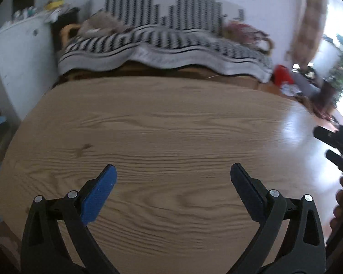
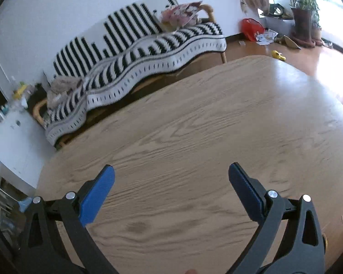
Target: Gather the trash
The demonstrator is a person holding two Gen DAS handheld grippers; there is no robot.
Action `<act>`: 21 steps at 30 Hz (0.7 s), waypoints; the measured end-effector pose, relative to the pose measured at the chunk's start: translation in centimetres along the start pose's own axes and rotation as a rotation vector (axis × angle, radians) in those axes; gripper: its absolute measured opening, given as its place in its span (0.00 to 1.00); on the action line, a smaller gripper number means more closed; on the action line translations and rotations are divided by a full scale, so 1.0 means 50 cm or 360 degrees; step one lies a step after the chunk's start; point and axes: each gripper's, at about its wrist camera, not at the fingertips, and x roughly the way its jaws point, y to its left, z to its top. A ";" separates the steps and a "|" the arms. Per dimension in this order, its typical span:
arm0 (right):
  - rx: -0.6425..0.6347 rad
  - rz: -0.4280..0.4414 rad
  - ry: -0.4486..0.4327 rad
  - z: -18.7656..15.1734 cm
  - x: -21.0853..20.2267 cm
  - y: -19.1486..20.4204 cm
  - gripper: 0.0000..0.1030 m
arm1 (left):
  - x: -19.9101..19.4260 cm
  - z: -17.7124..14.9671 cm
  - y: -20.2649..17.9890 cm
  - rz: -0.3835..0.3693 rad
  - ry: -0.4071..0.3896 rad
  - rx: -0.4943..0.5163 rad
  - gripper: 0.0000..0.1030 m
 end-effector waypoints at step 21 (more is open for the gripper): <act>-0.0396 -0.0226 0.0088 -0.115 0.076 0.065 0.93 | 0.061 -0.027 0.094 -0.0097 0.0061 -0.0130 0.94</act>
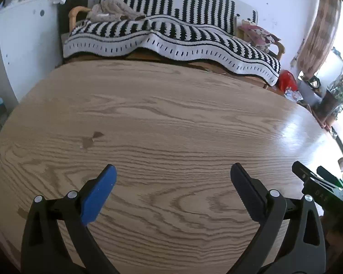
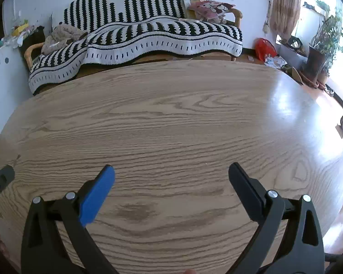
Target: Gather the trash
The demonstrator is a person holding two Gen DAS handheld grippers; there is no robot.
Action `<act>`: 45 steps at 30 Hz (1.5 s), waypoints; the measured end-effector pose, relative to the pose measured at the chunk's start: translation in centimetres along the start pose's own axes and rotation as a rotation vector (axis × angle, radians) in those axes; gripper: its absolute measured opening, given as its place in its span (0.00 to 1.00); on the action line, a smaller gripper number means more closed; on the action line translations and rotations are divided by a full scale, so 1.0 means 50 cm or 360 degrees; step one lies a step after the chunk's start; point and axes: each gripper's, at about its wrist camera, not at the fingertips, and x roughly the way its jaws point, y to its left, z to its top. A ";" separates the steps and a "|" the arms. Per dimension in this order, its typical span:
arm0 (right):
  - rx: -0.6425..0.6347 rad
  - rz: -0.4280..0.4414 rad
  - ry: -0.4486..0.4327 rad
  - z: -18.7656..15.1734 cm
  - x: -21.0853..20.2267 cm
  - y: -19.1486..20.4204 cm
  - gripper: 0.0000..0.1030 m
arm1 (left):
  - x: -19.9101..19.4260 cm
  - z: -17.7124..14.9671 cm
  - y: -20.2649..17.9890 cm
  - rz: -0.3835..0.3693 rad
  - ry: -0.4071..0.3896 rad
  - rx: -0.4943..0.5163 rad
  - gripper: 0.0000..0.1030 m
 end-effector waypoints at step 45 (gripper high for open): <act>0.0066 0.0046 0.0012 -0.012 -0.012 -0.054 0.93 | 0.037 -0.006 -0.024 0.0073 0.0094 0.0033 0.94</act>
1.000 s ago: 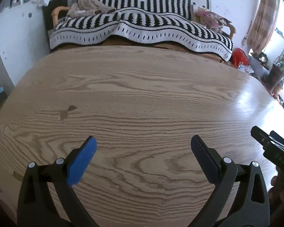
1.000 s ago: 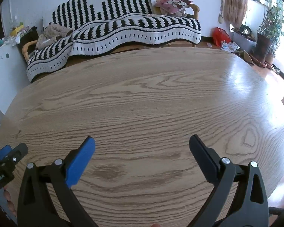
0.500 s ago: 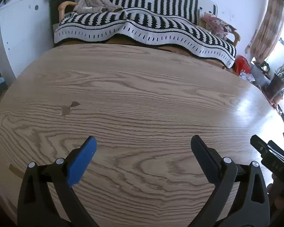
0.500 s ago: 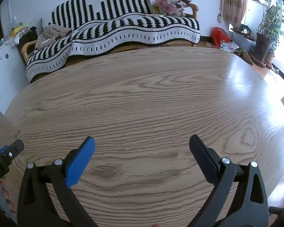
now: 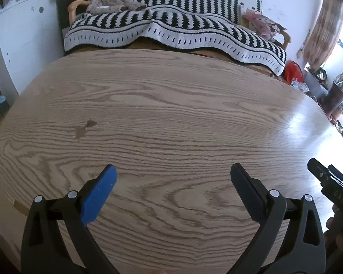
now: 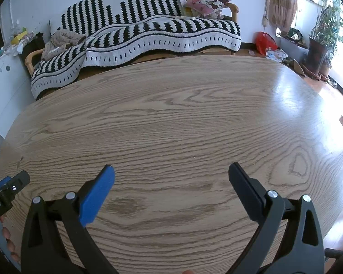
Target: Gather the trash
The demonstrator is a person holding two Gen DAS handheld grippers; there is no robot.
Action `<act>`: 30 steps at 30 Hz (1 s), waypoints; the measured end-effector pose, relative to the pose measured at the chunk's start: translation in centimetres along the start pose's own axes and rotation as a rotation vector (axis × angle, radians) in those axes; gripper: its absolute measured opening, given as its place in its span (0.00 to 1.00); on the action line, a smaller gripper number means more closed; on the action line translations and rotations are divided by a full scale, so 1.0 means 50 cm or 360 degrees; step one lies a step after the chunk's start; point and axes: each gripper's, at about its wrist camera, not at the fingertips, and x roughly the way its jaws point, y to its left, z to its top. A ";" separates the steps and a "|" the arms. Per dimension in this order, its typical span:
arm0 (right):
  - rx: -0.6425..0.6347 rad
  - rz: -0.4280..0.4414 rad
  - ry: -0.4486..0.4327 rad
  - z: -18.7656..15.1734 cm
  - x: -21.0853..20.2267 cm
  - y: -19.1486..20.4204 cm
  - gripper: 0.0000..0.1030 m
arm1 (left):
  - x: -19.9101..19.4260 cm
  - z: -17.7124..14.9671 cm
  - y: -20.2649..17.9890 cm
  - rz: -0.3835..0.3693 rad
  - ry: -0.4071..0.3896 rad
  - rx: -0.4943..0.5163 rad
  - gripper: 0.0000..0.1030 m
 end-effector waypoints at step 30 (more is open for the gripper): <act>0.0009 0.0018 0.0045 0.000 0.012 0.000 0.93 | 0.002 -0.003 -0.016 0.0024 0.0019 0.0052 0.94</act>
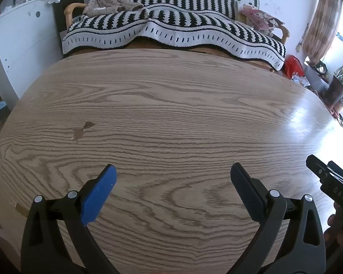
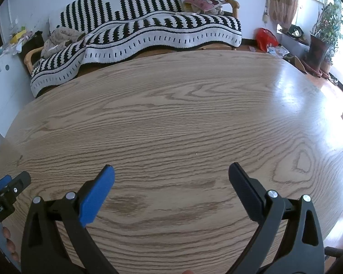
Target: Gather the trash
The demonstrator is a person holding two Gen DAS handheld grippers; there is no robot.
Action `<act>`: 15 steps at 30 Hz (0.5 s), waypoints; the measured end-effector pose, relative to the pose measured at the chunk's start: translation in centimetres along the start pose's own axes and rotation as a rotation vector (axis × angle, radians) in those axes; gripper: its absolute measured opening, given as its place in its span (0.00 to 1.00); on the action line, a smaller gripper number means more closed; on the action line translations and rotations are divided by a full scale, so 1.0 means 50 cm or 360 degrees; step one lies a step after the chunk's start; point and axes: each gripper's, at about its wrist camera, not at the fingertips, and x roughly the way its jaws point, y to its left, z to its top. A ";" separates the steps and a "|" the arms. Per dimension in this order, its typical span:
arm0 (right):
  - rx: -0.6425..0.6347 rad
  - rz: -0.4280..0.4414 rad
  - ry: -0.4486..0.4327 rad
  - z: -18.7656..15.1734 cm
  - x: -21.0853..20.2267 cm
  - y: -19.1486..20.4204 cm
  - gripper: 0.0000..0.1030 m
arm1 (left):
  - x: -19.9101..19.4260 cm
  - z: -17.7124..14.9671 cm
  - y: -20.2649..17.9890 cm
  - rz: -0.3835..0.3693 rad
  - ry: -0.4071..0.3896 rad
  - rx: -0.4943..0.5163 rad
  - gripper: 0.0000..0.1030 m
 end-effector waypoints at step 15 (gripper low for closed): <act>-0.0020 0.0017 0.0024 0.000 0.009 -0.001 0.93 | -0.006 0.000 0.004 -0.0005 -0.0027 -0.0075 0.94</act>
